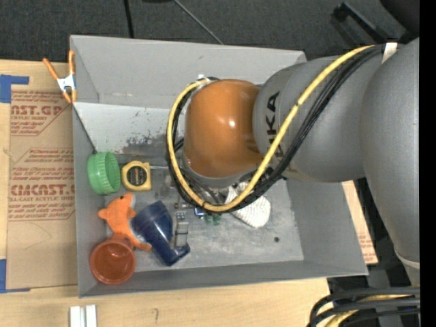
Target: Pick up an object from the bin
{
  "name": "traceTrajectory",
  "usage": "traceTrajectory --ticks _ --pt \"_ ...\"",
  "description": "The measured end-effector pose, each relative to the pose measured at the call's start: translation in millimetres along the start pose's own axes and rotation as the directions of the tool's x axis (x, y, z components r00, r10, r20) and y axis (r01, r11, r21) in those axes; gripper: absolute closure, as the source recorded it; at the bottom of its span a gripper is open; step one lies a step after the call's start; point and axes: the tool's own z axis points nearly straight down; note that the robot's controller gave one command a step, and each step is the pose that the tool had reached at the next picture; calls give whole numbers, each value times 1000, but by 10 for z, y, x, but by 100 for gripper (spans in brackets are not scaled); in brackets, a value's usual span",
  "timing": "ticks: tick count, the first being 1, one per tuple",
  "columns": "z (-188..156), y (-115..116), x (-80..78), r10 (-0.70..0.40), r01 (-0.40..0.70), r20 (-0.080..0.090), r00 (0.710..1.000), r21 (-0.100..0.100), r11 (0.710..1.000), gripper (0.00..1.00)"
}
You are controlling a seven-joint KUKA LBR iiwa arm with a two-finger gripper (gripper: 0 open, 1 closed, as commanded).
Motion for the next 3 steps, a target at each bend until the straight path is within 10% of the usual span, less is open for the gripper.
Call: traceTrajectory --ticks 1,3 --pt "-44 -10 -20 2 -2 8 1000 -1 1000 0" --pt "1146 -92 168 105 -105 9 994 -2 994 0"
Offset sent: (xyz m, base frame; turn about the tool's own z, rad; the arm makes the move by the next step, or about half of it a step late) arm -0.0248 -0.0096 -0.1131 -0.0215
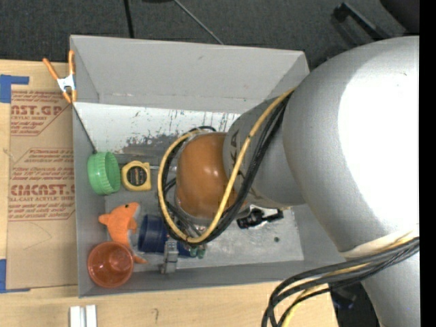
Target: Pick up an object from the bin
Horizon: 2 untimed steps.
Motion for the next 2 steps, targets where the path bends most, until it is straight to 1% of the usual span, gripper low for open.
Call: traceTrajectory --ticks 1,2 --pt "-387 98 67 14 -14 -2 1000 1 1000 0" --pt "-20 19 9 1 -1 0 1000 0 1000 0"
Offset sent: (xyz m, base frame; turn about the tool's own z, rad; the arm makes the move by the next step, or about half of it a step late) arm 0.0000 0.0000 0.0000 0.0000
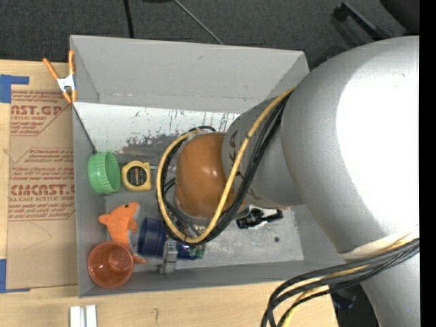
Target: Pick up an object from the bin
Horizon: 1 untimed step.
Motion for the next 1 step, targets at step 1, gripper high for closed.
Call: traceTrajectory --ticks 1 --pt "15 74 14 54 -54 -3 999 1 999 100"
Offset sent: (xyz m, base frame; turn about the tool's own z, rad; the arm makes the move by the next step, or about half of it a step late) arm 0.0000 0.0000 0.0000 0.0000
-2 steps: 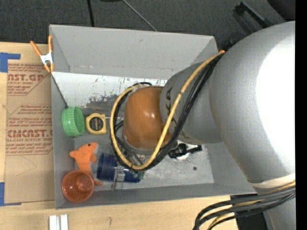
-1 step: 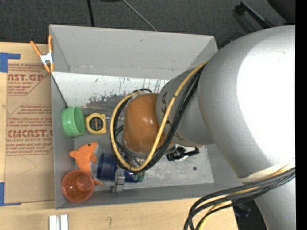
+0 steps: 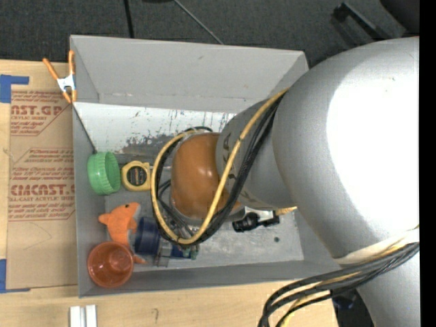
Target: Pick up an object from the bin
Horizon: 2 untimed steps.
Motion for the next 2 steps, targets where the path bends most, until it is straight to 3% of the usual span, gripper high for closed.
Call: traceTrajectory --ticks 2 --pt "1 -1 0 0 0 0 1000 0 1000 100"
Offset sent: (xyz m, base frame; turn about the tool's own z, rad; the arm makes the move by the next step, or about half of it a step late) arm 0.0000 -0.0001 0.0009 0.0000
